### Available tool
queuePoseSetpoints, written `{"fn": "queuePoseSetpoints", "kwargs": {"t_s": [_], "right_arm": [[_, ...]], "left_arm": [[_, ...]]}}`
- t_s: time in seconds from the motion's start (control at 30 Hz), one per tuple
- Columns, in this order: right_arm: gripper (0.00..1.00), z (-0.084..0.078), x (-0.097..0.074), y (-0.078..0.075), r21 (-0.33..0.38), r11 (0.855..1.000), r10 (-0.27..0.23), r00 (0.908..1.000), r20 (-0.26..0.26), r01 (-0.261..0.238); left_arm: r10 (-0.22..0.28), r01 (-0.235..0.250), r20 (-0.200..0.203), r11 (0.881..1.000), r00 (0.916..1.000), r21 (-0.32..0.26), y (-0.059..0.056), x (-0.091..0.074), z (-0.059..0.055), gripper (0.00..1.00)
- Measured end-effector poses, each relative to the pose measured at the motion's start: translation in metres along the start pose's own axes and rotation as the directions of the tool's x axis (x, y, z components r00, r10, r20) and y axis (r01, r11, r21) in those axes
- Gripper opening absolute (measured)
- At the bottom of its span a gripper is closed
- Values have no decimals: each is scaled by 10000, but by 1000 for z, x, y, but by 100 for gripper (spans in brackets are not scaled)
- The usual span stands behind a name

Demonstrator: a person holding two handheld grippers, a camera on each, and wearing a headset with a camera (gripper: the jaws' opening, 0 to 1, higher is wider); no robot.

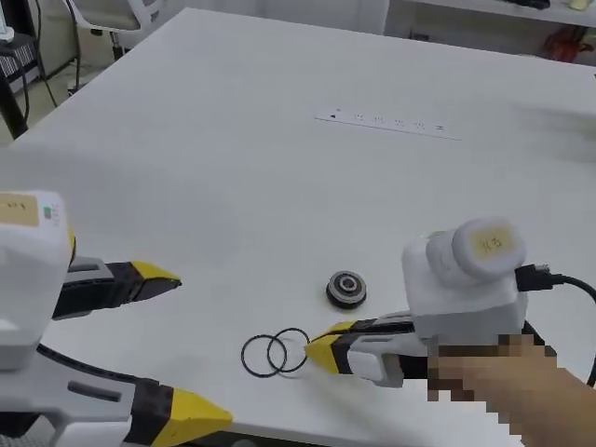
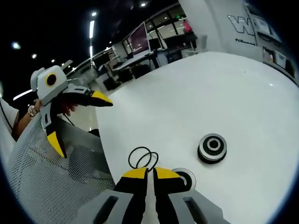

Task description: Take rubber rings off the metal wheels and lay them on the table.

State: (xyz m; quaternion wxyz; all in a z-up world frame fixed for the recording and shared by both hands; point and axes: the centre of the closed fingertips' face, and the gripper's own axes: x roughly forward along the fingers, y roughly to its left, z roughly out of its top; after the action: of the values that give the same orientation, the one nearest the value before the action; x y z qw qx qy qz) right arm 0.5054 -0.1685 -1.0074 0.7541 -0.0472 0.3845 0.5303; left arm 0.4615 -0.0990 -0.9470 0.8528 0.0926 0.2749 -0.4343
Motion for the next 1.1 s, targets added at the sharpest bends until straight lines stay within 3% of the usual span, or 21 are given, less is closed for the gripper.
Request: {"fn": "queuePoseSetpoints", "kwargs": {"t_s": [0.2, 0.57, 0.77, 0.97, 1.1], "right_arm": [[4, 4, -4, -2, -117, 9999, -79, 9999, 127, 80], [9, 23, -18, -6, 203, 9997, -136, 9960, 888, 119], [12, 33, -26, -1, -66, 9999, -101, 9924, 1228, 110], [16, 47, -36, 5, -363, 9993, -22, 9843, 1762, 88], [18, 62, -46, 7, -503, 9987, 40, 9732, 2298, 77]], "left_arm": [[3, -3, -72, 10000, 10000, 46, 0, 0, -1, 81], [-16, 17, -52, 9999, 10000, 146, -1, 0, 0, 80], [-17, 17, 30, 9998, 10000, 176, -2, -1, 2, 80], [-80, 77, 158, 9998, 9998, 197, -3, -1, 4, 80], [-65, 60, 239, 9997, 9997, 247, -4, -2, 6, 80]]}}
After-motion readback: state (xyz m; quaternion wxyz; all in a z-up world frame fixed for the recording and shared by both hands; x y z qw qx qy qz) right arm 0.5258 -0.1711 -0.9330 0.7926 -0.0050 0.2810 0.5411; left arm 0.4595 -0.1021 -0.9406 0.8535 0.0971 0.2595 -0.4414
